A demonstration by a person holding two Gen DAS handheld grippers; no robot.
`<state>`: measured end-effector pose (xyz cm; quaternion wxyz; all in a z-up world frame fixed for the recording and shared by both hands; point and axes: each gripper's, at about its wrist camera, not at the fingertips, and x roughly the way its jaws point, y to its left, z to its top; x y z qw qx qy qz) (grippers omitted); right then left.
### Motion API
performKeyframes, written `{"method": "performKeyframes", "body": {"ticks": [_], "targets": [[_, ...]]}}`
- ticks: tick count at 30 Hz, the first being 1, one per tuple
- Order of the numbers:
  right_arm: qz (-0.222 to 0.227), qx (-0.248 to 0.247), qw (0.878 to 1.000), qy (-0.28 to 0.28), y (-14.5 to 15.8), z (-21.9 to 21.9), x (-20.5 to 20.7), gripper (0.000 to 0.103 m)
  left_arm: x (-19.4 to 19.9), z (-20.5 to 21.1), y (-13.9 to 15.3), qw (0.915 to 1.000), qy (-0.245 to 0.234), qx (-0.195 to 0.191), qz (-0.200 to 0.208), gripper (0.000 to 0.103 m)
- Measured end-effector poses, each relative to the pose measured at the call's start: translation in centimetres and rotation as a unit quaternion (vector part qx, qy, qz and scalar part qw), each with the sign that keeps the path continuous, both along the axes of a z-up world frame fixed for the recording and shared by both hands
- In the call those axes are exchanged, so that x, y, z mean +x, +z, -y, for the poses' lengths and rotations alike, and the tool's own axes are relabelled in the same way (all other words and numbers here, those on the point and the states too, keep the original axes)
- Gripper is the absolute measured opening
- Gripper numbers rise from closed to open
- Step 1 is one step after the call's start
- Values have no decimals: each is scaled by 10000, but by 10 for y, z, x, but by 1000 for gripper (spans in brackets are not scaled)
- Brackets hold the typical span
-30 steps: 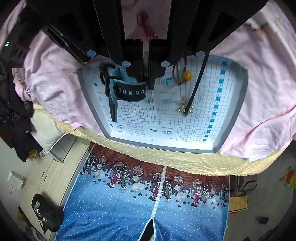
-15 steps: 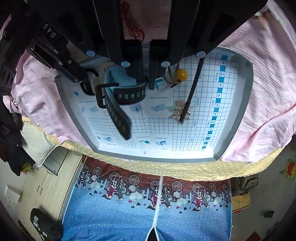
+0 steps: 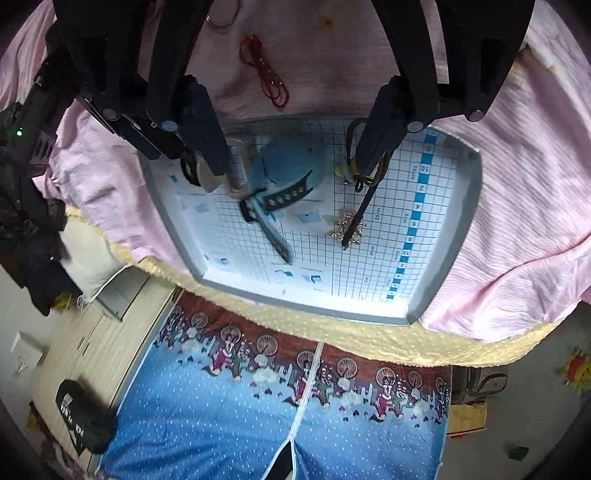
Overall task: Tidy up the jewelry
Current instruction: 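Withdraw both tools from the tray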
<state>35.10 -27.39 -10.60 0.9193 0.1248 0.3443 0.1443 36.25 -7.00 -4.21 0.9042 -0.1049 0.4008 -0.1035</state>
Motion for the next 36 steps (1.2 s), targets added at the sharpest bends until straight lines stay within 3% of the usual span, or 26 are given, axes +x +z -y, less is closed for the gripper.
{"method": "performKeyframes", "body": {"ticks": [2,3,5,8,14,23,29,32,36], "targets": [[76,36,10000,-37,7,1,-6,68,-14,-5,10,9995,156,2,275,67],[120,53,9999,-51,11,2,-10,71,-23,-8,16,9986,228,16,474,74],[272,56,9996,-93,21,3,-22,89,-40,-14,26,9961,359,66,797,83],[563,98,9983,-69,41,5,-45,103,-65,-22,40,9907,657,300,1152,88],[1008,-31,9949,47,71,-3,-88,103,-114,-33,55,9815,916,697,1531,88],[1274,-58,9918,-54,88,-17,-163,103,-179,-49,59,9767,836,769,1821,88],[1411,-100,9893,-359,89,-21,-207,103,-215,-50,54,9738,1068,1017,1732,88],[1372,-230,9895,-390,87,-28,-218,103,-232,-54,49,9717,980,1145,1819,88],[1211,-452,9907,-420,80,-37,-225,103,-240,-57,43,9733,1091,1199,1626,88]]}}
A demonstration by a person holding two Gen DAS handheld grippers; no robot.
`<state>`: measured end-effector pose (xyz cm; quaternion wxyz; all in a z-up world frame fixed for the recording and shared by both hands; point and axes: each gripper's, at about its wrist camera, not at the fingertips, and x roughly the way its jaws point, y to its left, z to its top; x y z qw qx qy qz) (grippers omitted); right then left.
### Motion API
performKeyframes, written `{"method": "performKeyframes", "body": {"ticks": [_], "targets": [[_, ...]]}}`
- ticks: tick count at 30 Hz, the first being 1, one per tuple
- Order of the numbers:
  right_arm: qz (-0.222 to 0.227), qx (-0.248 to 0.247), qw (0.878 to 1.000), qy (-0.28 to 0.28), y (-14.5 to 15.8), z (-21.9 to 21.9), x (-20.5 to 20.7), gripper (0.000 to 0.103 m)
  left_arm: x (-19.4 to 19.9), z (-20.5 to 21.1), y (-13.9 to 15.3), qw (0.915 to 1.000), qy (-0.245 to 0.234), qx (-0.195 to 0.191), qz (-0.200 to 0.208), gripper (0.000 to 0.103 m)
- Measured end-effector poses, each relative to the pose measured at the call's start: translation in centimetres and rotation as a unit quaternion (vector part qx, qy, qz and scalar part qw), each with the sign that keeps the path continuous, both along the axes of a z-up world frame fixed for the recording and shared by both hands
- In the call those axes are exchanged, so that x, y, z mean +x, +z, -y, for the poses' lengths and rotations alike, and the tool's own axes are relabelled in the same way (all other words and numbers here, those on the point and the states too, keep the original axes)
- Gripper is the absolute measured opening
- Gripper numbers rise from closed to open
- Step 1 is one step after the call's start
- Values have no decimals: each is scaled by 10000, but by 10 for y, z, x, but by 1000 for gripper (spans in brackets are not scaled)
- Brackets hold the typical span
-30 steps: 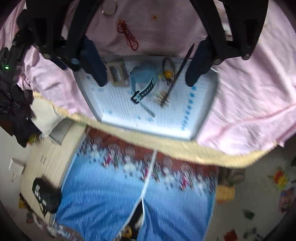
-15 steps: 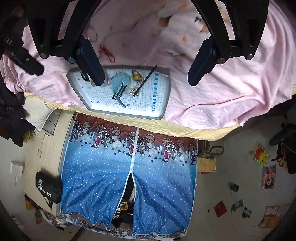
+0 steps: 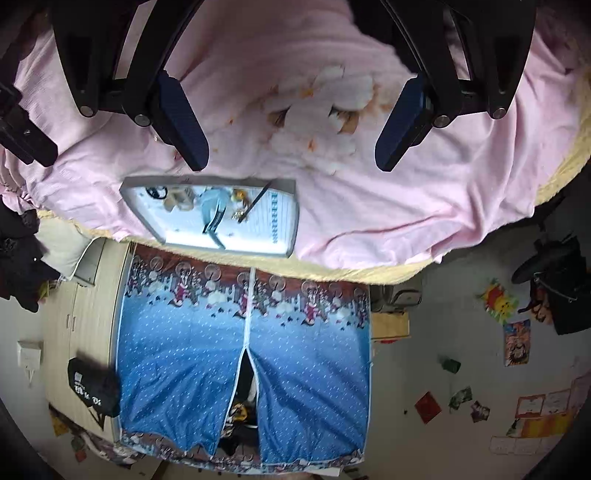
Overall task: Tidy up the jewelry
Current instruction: 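Withdraw both tools from the tray, then move the right gripper to the large silver hoop ring while the left approaches the red cord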
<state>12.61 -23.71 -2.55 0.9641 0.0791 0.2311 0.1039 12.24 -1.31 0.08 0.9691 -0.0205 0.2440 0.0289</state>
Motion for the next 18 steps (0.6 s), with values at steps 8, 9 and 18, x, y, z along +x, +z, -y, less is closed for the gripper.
{"method": "performKeyframes", "body": {"ticks": [8,9,18], "targets": [[-607,-451,9970,174,-23,-24,6,103,-2,-8,-21,9990,66,140,-421,88],[-725,-522,9957,239,-28,-29,8,103,1,-9,-23,9986,76,144,-507,88],[-1247,-1051,9860,333,-49,-48,21,103,12,-31,-39,9948,323,88,-960,88]]}}
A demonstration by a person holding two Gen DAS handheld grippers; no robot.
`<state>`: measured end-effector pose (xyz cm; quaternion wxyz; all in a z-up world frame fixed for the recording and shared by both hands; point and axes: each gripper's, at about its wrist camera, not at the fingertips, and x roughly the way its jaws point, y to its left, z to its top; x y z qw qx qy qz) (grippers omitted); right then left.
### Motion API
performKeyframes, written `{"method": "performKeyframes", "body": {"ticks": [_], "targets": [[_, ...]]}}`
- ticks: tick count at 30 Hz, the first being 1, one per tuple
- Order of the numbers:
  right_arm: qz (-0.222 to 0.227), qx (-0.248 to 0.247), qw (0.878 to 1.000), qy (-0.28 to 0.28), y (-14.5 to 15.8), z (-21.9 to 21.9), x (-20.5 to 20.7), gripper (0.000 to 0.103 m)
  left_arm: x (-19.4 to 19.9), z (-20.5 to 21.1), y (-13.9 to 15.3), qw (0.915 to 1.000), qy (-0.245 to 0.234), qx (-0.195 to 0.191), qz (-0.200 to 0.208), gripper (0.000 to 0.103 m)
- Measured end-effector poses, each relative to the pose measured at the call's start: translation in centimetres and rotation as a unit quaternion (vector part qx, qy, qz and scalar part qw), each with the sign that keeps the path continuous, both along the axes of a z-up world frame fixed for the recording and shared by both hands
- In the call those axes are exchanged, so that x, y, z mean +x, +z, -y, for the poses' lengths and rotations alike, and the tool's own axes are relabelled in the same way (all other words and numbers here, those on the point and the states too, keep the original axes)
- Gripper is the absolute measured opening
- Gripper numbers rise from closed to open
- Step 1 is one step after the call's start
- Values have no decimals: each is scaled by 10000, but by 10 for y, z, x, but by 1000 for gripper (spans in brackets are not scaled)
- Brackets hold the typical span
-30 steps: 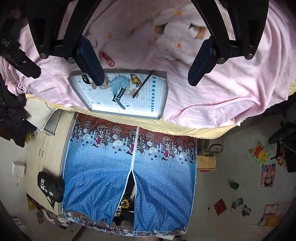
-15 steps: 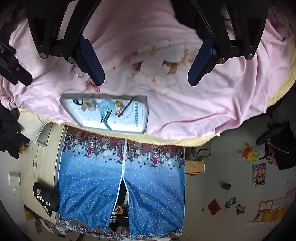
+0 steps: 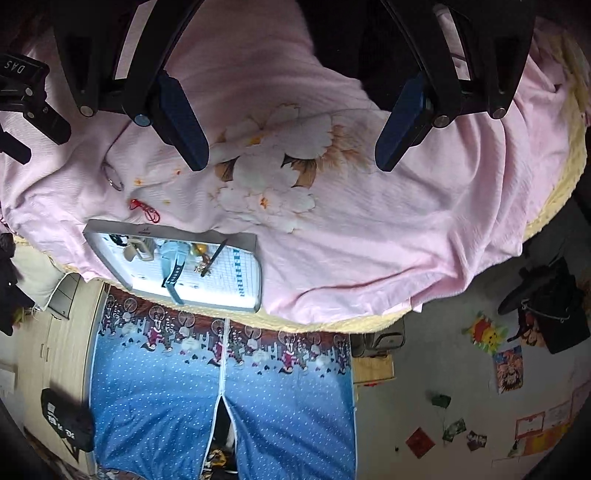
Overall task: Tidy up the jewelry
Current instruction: 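Move the right gripper to the large silver hoop ring while the left approaches the red cord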
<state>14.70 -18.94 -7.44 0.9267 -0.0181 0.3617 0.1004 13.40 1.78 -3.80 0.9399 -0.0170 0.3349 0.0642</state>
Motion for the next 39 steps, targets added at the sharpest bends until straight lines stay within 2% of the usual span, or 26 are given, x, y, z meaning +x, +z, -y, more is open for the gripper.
{"method": "performKeyframes", "body": {"ticks": [6,13,17,20,23,26,28,30,33,36,39], "targets": [[-269,1,9994,-216,-7,7,9,103,3,-3,-5,9998,-20,-120,-152,88],[-314,-4,9991,-288,-7,9,11,103,1,3,-8,9999,-50,50,-108,88],[-364,-28,9988,-312,-8,8,13,103,4,5,-10,9999,-87,19,-145,88],[-362,112,9987,-342,-7,14,16,103,9,8,-10,9994,-275,-61,-196,88],[-549,502,9972,-86,-9,22,32,103,16,14,-7,9982,-534,-155,-242,88],[-542,432,9976,85,-7,28,52,103,24,22,-3,9961,-834,-221,-175,88],[-473,294,9981,248,-6,29,63,97,33,29,0,9939,-1066,-264,-122,88],[-506,270,9972,472,-8,30,74,80,46,35,2,9904,-1338,-341,-117,88],[-598,126,9953,751,-17,29,91,60,75,44,-1,9854,-1604,-446,-358,88],[-734,128,9921,1005,-29,28,109,56,104,53,-6,9830,-1687,-434,-584,85],[-1000,199,9871,1231,-44,26,126,45,128,62,-13,9796,-1792,-433,-795,75]]}}
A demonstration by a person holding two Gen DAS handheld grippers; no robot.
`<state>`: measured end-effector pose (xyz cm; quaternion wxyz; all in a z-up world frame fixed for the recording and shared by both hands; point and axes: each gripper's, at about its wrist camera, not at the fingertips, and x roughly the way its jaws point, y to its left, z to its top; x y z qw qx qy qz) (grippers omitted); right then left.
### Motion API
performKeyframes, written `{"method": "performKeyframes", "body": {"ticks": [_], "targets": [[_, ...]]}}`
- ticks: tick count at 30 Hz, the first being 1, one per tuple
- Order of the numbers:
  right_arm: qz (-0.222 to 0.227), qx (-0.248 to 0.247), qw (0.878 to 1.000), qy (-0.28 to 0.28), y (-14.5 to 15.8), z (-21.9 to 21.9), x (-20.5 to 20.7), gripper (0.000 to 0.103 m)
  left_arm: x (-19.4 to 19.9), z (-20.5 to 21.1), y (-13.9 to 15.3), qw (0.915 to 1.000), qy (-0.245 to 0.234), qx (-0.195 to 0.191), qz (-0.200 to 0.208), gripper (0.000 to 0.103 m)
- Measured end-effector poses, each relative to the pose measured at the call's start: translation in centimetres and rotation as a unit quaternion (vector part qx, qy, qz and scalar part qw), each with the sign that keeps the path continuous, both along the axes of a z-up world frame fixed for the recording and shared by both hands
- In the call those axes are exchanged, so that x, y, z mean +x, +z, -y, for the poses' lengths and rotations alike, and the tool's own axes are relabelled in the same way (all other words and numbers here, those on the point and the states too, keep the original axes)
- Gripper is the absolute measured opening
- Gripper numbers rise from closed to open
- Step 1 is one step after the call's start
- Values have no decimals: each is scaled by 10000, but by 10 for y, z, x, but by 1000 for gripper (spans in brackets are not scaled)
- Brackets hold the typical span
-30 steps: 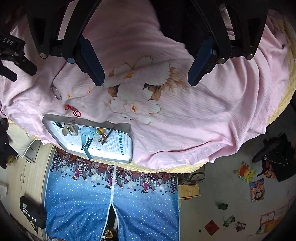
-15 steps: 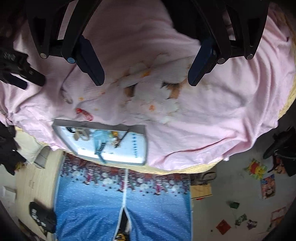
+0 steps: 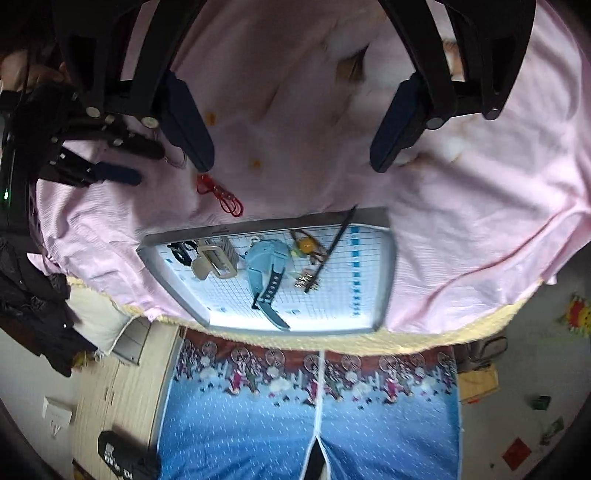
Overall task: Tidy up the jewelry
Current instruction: 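Move the right gripper to the large silver hoop ring while the left approaches the red cord, then grasp the silver hoop rings with the right gripper while the left gripper grasps the red cord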
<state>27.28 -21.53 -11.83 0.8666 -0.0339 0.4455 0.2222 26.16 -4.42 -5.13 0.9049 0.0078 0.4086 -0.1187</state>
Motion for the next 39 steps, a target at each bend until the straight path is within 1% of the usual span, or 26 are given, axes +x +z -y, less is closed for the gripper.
{"method": "performKeyframes", "body": {"ticks": [1,3,5,7,8,10,11,13,15,17,20,22,24,26,28,32,35,37,38,39], "targets": [[-70,-21,10000,46,-4,-1,3,43,9,3,-5,9999,-38,-16,-127,69],[-225,-37,9997,109,-11,-1,6,37,21,9,-14,9993,-130,-63,-334,64],[-299,8,9995,142,-13,0,5,36,30,15,-23,9986,-246,-105,-465,63],[-324,-52,9993,167,-14,0,6,36,37,22,-31,9976,-398,-93,-566,63],[-331,-100,9993,167,-15,-1,6,36,40,28,-34,9972,-450,-45,-603,63],[-307,-187,9992,173,-18,-2,9,36,46,38,-41,9962,-549,73,-671,58],[-273,-232,9992,191,-20,-2,11,35,51,42,-45,9955,-604,125,-714,58],[-179,-335,9991,195,-23,-1,19,28,55,47,-49,9952,-645,207,-702,57],[-148,-368,9991,156,-26,2,27,13,61,50,-52,9947,-725,275,-678,55],[-141,-296,9994,66,-29,8,35,4,67,50,-54,9939,-807,217,-716,54],[-125,-97,9999,-65,-28,19,41,3,75,51,-60,9927,-938,116,-755,53],[-44,-94,9998,-156,-25,22,41,3,80,53,-63,9916,-1045,149,-750,50],[-6,-57,9997,-255,-23,26,41,2,84,59,-68,9894,-1216,306,-734,49],[-40,84,9993,-373,-23,33,44,2,89,65,-71,9867,-1371,529,-697,48],[-65,231,9985,-492,-23,39,47,2,96,69,-75,9851,-1418,675,-698,42],[-141,482,9966,-657,-25,46,52,2,108,72,-81,9854,-1379,607,-798,36],[-179,544,9958,-711,-26,46,54,2,109,73,-85,9863,-1353,572,-750,25],[-190,560,9956,-732,-27,46,54,3,107,72,-86,9866,-1355,550,-717,15],[-190,563,9955,-735,-28,45,53,3,106,72,-85,9870,-1342,538,-705,13],[-191,565,9955,-736,-28,44,53,3,104,71,-85,9873,-1333,510,-700,13]]}}
